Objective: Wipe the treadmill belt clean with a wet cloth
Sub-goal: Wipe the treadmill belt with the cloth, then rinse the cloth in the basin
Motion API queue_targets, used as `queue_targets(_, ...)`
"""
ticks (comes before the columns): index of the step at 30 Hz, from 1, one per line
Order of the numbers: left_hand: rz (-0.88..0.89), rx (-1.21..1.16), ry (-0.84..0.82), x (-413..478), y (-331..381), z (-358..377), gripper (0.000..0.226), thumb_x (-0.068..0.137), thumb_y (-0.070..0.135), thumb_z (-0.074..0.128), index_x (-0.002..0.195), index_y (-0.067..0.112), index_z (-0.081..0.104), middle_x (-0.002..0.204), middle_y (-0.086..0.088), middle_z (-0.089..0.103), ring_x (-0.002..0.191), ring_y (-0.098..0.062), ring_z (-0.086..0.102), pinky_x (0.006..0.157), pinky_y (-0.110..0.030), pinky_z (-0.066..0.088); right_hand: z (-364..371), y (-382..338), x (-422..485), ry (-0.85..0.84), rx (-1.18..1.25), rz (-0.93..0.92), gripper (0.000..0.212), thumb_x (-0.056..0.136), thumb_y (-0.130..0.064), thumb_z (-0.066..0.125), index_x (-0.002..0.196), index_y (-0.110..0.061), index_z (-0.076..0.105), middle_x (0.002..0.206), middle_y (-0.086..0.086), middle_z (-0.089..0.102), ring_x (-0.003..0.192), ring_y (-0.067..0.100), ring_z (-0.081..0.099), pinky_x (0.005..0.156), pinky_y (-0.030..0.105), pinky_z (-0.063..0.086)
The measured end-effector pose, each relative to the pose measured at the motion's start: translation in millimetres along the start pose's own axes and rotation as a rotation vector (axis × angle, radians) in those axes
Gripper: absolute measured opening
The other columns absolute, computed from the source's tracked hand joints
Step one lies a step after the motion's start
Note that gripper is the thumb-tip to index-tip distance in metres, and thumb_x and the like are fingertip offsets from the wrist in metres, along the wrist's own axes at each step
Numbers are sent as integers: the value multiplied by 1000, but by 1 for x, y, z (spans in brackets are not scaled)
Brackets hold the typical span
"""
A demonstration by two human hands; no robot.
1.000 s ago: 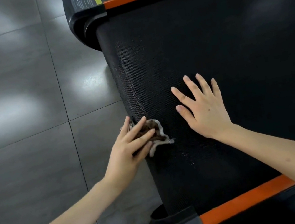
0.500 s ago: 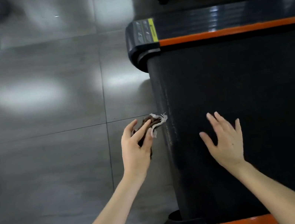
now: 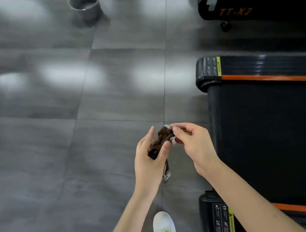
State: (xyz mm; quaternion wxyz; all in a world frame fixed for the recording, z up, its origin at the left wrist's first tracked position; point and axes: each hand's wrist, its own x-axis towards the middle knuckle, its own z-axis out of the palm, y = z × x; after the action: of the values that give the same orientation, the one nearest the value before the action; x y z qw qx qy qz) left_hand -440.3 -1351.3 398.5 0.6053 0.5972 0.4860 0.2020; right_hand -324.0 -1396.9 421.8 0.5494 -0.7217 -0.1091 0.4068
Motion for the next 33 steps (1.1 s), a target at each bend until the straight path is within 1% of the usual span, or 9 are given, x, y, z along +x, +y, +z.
queue_targets(4, -69, 8, 37, -13, 38, -63, 65, 69, 46, 76, 126, 49, 44, 118, 19, 55, 113, 0, 55, 102, -32, 44, 43, -51, -27, -31, -44, -44, 17, 94, -5, 56, 85, -13, 68, 82, 6, 70, 68, 6, 65, 64, 19, 54)
queue_targets(7, -128, 118, 47, -23, 54, -108, 58, 64, 58, 70, 118, 52, 50, 108, 20, 62, 102, 2, 59, 97, -25, 45, 66, -80, -41, -42, -59, -29, 22, 94, -7, 56, 80, -19, 65, 77, 3, 66, 73, 16, 63, 71, 31, 55)
queue_targets(11, -100, 189, 205, -43, 77, -163, 41, 84, 34, 69, 123, 28, 58, 112, 16, 61, 100, 6, 54, 84, -2, 34, 84, -102, -50, -3, -258, -96, 21, 92, -20, 58, 75, -32, 62, 79, -1, 67, 82, 24, 66, 83, 45, 54)
queue_targets(13, -157, 61, 299, -54, 85, -195, 36, 87, 29, 66, 122, 26, 59, 119, 15, 58, 104, 4, 52, 88, -7, 36, 99, -115, -55, -26, -373, -165, 14, 87, -33, 57, 74, -33, 62, 79, -2, 69, 80, 27, 67, 80, 52, 52)
queue_targets(16, -197, 102, 388, -67, 90, -244, 31, 85, 22, 69, 112, 34, 60, 121, 8, 58, 114, -6, 51, 99, -26, 40, 141, -143, -70, -177, -575, -340, 14, 93, -26, 54, 80, -28, 60, 60, -4, 68, 66, 15, 68, 77, 40, 52)
queue_targets(18, -197, 151, 441, -73, 95, -277, 25, 85, 18, 68, 106, 33, 63, 115, 5, 60, 110, -9, 53, 99, -30, 42, 178, -159, -77, -278, -745, -500, 17, 96, -22, 51, 81, -28, 58, 51, -4, 65, 59, 12, 66, 78, 33, 48)
queue_targets(23, -207, 43, 599, -79, 113, -373, 22, 90, 8, 61, 85, 28, 67, 90, 7, 69, 85, -5, 61, 72, -6, 45, 267, -191, -60, -261, -954, -736, 25, 93, -24, 45, 89, -14, 67, 68, 7, 70, 73, 32, 65, 69, 36, 43)
queue_targets(30, -158, 228, 468, 3, 155, -514, 12, 91, 9, 59, 93, 15, 70, 87, 2, 69, 80, -8, 61, 69, -2, 41, 350, -255, 16, -52, -1020, -419, 20, 97, -21, 50, 104, -13, 66, 93, 11, 72, 100, 32, 61, 76, 32, 38)
queue_targets(33, -118, 307, 424, 64, 184, -553, 11, 91, 12, 60, 93, 15, 70, 82, 9, 66, 77, -4, 59, 70, -4, 40, 375, -278, 52, -20, -1015, -339, 20, 97, -23, 50, 105, -14, 66, 104, 13, 69, 102, 34, 60, 79, 34, 40)
